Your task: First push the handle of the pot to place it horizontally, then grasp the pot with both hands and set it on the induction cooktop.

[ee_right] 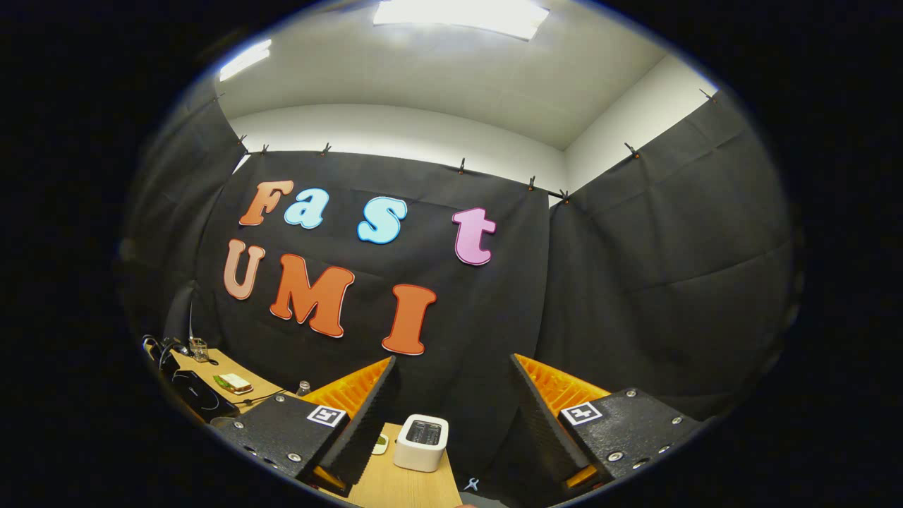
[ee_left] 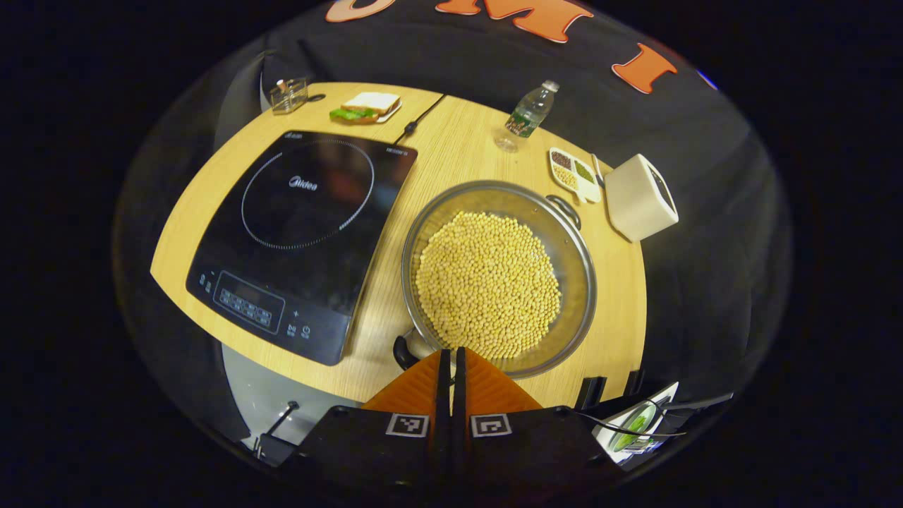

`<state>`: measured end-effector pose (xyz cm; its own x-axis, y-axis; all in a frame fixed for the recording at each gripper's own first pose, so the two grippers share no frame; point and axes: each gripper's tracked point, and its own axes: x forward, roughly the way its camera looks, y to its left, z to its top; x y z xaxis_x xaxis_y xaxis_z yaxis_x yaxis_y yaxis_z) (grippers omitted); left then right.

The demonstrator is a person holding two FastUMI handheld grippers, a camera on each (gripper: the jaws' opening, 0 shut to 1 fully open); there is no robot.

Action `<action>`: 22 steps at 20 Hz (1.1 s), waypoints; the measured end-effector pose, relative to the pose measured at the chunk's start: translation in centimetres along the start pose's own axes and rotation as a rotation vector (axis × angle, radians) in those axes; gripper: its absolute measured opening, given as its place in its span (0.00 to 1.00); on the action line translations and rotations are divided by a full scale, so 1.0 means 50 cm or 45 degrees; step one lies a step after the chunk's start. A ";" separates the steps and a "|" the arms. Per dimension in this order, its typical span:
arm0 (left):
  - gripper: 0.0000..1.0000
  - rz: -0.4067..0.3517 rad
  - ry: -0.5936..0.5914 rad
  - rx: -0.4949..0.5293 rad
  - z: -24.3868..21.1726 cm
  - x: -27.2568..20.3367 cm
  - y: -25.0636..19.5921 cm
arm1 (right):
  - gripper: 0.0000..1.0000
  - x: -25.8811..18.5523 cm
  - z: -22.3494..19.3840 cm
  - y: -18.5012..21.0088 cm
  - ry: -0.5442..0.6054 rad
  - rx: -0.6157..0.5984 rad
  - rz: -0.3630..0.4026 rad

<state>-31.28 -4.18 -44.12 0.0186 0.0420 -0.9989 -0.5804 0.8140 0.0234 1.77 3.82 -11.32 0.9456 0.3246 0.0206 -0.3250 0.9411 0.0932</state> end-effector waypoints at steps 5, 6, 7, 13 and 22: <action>0.08 -0.039 0.179 -0.102 -0.089 0.046 -0.009 | 0.95 -0.005 -0.022 -0.006 0.032 0.012 0.009; 0.08 -0.042 0.210 -0.113 -0.101 0.054 -0.011 | 0.95 -0.008 -0.028 -0.010 0.039 0.010 0.005; 0.08 -0.045 0.242 -0.128 -0.114 0.065 -0.014 | 0.97 -0.012 -0.033 -0.014 0.049 0.007 -0.002; 0.08 0.010 0.359 -0.200 -0.129 0.125 0.000 | 0.97 -0.027 -0.050 -0.042 0.095 -0.015 -0.082; 0.08 0.169 0.281 -0.094 -0.032 0.139 0.039 | 0.95 -0.021 -0.062 -0.041 0.130 -0.026 -0.165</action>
<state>-33.56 -3.23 -51.10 -0.2348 0.0113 -0.9720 -0.6241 0.7648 0.1597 1.39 1.84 -14.60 0.9740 0.2071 -0.0914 -0.2014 0.9771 0.0681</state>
